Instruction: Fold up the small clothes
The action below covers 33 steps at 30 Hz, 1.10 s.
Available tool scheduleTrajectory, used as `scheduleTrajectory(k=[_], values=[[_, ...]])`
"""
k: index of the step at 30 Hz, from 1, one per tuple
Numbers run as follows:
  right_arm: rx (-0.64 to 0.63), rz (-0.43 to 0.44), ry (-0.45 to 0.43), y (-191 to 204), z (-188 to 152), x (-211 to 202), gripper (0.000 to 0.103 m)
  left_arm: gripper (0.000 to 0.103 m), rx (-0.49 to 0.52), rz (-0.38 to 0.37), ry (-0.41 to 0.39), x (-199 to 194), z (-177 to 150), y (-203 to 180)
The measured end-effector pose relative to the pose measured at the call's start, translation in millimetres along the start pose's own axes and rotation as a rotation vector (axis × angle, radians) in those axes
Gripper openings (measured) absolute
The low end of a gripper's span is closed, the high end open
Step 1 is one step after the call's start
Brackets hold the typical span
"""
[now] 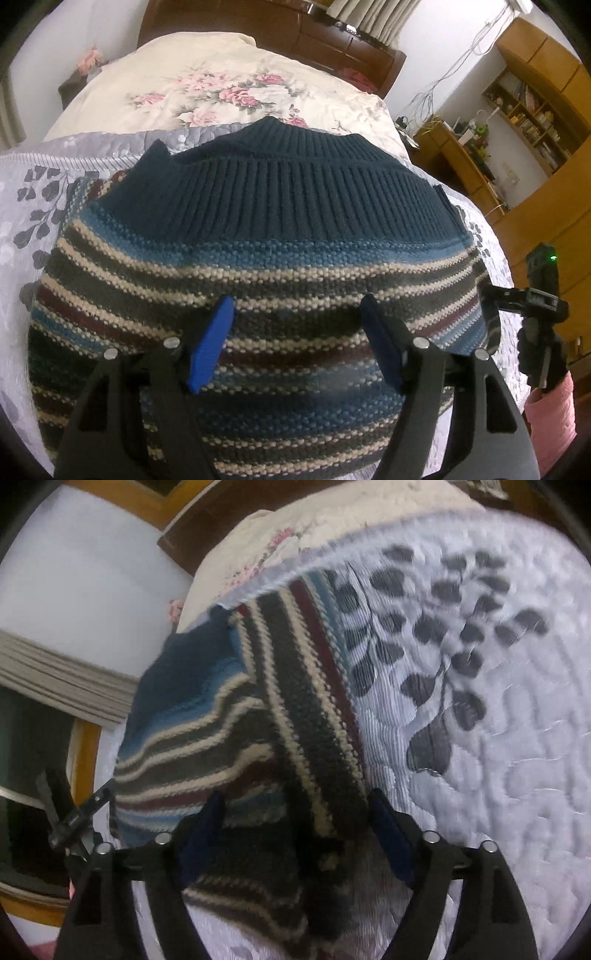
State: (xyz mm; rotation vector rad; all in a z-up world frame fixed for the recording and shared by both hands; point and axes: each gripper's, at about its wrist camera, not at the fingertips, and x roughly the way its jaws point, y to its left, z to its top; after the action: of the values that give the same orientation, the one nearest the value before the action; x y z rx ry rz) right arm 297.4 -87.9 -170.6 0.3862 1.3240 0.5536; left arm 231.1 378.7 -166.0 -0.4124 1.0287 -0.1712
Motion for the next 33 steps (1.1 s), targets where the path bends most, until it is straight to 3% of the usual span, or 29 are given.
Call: scheduleTrajectory(k=[2,5,8,13,18,25,29,33], values=[[0.015,0.018,0.003,-1,0,7,0.069,0.074,-0.007,0.006,0.009,3,0,3],[0.0,0.059,-0.005,5,-2,5,0.042,0.074,-0.025,-0.002,0.016,6,0,8],[-0.03,0.103,-0.036,15,-2,-11,0.032,0.075,-0.038,-0.015,0.014,7,0,11],[-0.061,0.154,-0.104,25,-3,-39,0.031,0.075,-0.042,-0.024,0.018,9,0,14],[-0.012,0.092,-0.061,4,-6,-18,0.031,0.077,-0.041,-0.033,0.023,13,0,18],[0.043,0.1,-0.055,-9,-12,-5,0.031,0.08,-0.024,-0.034,0.018,22,0,20],[0.049,0.079,-0.048,-2,-12,-2,0.031,0.081,-0.022,-0.033,0.015,26,0,19],[0.04,0.085,-0.069,29,-1,-11,0.03,0.077,-0.042,-0.037,0.013,12,3,20]])
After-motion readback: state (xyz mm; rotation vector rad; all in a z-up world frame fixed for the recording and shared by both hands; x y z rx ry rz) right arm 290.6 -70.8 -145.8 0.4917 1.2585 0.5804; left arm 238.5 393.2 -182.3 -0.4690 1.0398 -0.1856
